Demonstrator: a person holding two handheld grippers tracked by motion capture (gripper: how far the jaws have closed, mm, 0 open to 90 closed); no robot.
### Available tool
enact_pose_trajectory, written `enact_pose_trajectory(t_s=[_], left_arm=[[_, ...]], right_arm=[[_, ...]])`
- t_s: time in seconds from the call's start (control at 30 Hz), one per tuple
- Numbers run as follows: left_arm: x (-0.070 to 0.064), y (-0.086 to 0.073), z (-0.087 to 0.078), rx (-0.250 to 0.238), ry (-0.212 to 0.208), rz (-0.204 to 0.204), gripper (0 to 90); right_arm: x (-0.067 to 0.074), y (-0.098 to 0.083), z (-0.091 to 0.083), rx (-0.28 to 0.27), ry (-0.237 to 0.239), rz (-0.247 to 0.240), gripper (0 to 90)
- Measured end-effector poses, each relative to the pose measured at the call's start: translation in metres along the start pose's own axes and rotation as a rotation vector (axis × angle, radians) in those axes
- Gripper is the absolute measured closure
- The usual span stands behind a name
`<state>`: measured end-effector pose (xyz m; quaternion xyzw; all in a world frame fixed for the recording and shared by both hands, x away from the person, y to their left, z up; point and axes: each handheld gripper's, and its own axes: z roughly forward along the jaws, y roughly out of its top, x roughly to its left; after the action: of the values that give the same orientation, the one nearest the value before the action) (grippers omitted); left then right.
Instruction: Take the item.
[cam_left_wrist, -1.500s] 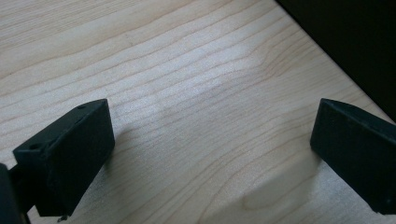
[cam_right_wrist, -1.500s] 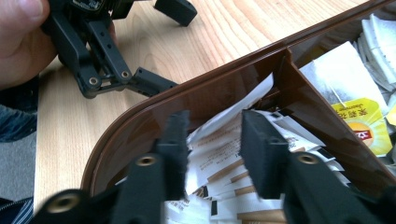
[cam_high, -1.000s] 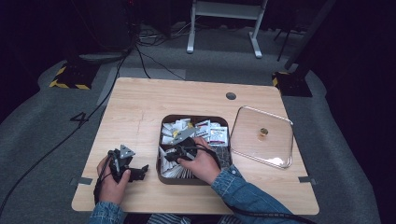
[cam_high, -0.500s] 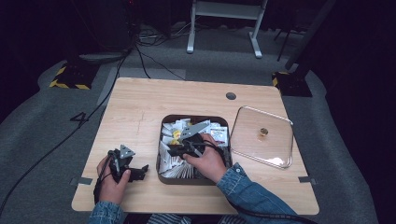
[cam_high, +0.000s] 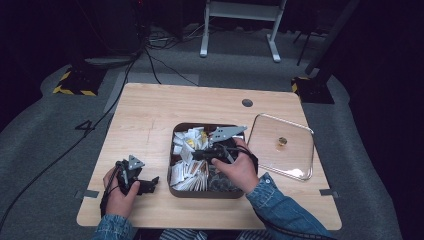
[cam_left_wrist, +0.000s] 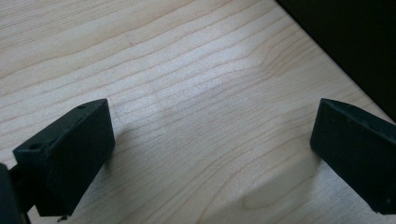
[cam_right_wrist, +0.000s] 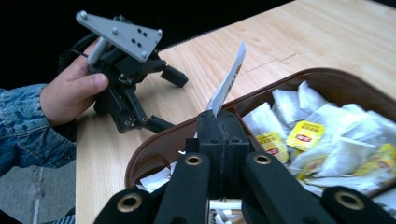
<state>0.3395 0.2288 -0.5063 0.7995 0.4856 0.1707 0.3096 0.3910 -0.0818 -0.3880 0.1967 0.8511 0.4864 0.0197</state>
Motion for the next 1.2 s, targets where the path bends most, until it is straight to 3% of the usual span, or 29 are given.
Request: enact_pose_trajectory(t_s=[0.43,0.77,1.2], left_arm=[[0.0,0.0,0.0,0.0,0.0,0.0,0.1],[0.0,0.0,0.0,0.0,0.0,0.001,0.1],[0.0,0.0,0.0,0.0,0.0,0.0,0.1]], right_arm=[[-0.003,-0.004,-0.048,-0.039,-0.048,0.001,90.0],[-0.009,-0.023,-0.102,-0.077,-0.109,0.032,90.0],[-0.012,-0.048,-0.148,-0.106,-0.158,0.053,90.0]])
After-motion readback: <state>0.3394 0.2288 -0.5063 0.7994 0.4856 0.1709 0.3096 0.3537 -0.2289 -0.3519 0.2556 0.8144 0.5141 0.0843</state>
